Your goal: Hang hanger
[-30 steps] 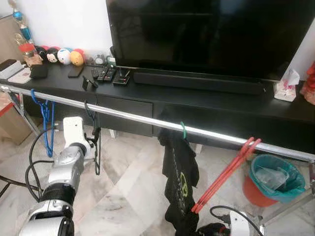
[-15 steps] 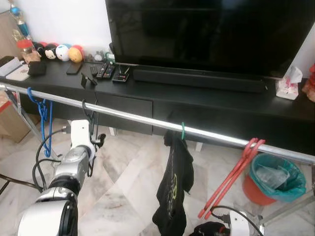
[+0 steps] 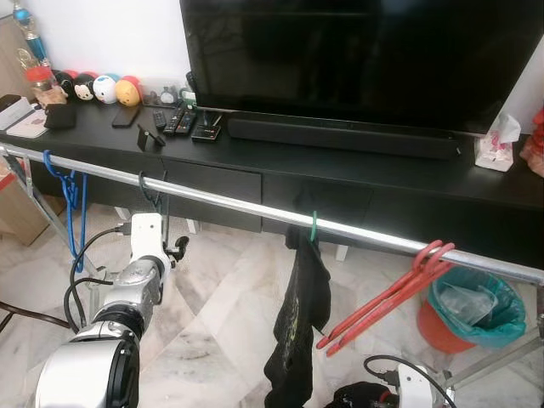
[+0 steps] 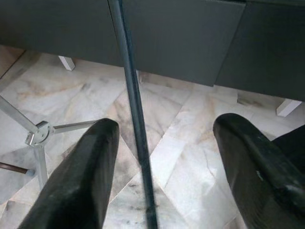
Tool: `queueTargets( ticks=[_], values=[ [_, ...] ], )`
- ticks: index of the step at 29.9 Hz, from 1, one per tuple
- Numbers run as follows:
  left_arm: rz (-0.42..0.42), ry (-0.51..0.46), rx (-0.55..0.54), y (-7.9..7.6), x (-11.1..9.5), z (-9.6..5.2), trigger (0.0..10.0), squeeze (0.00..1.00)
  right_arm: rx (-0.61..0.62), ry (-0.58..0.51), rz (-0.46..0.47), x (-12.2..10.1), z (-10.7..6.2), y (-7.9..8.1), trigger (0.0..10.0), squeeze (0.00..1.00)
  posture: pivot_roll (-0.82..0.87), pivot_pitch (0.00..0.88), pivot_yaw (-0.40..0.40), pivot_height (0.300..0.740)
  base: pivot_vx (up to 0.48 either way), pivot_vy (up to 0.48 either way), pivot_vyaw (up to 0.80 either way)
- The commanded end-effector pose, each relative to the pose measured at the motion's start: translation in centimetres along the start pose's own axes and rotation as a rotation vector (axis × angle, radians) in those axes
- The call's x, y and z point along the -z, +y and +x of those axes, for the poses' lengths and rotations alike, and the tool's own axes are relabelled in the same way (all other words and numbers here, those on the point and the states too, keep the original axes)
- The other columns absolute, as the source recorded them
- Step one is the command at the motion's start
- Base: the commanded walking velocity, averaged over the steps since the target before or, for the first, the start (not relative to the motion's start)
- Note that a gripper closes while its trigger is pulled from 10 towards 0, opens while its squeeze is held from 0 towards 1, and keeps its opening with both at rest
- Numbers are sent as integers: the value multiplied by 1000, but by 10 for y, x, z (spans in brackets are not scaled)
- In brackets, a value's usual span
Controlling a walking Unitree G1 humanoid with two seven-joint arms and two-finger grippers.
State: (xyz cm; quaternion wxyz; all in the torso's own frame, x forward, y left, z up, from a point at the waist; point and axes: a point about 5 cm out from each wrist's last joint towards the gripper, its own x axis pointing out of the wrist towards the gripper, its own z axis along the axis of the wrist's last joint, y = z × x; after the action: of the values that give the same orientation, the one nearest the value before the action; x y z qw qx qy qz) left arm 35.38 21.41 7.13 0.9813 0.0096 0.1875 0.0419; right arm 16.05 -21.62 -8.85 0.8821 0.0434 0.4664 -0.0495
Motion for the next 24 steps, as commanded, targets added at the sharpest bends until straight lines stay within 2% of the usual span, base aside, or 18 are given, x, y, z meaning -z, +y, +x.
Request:
queueTargets(
  ticks=[1,2,4,5,6,7,18,19,20,24],
  values=[
    [0,3,-10,0,1,0,0,0,7,-17,-3,-3,0,-4,10000,0,-41,0,-20,740,0,0,0],
    [1,4,-13,1,2,0,118,0,6,-17,-4,-3,0,-4,10000,0,-40,0,-21,740,0,0,0],
    [19,10,-27,3,3,-1,1451,0,4,-17,-6,-3,0,-4,10000,0,-38,0,-22,740,0,0,0],
    [27,12,-32,4,4,-1,1451,0,4,-17,-6,-3,0,-4,10000,0,-38,0,-22,740,0,0,0],
    [38,13,-37,5,4,-1,8745,0,3,-17,-7,-3,0,-4,10000,0,-37,0,-22,740,0,0,0],
    [49,12,-43,5,4,-1,10000,0,1,-19,-6,-4,0,-4,10000,0,-37,0,-22,740,0,0,0],
    [63,12,-82,5,3,-1,10000,0,-3,-25,5,-4,0,-2,10000,0,-48,0,-15,740,0,0,0],
    [65,14,-85,4,4,-1,5294,0,-3,-26,7,-4,0,-2,10000,0,-48,0,-14,740,0,0,0],
    [67,17,-88,4,4,-1,0,0,-2,-26,8,-4,0,-2,10000,0,-49,0,-14,740,0,0,0],
    [73,22,-80,3,7,-1,0,0,-4,-28,10,-4,0,-1,10000,0,-45,0,-14,740,0,0,0]
  ],
)
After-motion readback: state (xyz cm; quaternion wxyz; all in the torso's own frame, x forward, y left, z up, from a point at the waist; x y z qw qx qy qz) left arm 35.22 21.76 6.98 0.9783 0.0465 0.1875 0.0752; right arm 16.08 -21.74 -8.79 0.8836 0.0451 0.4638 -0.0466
